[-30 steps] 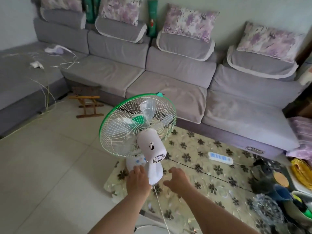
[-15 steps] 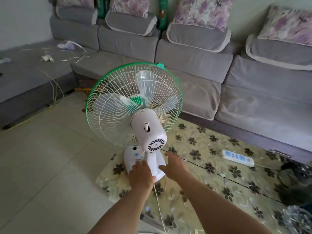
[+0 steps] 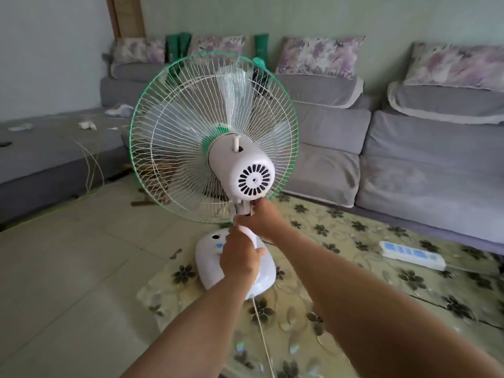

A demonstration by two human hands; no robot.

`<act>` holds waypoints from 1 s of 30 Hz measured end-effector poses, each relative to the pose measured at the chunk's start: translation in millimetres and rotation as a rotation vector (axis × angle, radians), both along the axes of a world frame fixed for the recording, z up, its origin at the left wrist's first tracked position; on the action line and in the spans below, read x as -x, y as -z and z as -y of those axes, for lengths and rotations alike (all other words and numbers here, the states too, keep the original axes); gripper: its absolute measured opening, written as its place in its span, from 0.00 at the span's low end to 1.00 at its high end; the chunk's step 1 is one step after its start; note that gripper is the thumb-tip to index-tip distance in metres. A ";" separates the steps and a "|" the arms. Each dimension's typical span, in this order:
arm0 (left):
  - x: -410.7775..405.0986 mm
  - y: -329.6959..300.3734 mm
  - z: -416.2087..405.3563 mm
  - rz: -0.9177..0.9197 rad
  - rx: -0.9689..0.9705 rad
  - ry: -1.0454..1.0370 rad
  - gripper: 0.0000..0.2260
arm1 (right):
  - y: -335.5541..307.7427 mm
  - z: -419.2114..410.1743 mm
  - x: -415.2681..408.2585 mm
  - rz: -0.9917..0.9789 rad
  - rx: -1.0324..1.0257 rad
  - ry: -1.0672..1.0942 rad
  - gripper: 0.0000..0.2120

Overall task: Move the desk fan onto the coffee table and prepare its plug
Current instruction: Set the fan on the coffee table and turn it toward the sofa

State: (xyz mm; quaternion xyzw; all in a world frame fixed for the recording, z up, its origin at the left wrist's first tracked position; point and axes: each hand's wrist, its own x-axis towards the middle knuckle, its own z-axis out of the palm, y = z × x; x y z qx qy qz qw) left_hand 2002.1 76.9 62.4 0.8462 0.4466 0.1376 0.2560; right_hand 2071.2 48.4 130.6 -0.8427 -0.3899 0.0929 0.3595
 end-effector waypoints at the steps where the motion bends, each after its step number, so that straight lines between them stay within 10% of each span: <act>1: -2.1 4.2 0.0 0.020 -0.015 -0.021 0.41 | 3.4 -2.0 0.2 0.014 -0.024 -0.001 0.23; 13: -12.6 36.7 -7.6 0.099 -0.039 -0.086 0.40 | 19.2 -5.7 -11.9 -0.052 -0.046 -0.017 0.32; 30: -62.8 28.0 43.1 0.162 0.011 0.180 0.40 | 8.9 64.7 -50.1 0.245 -0.031 0.216 0.19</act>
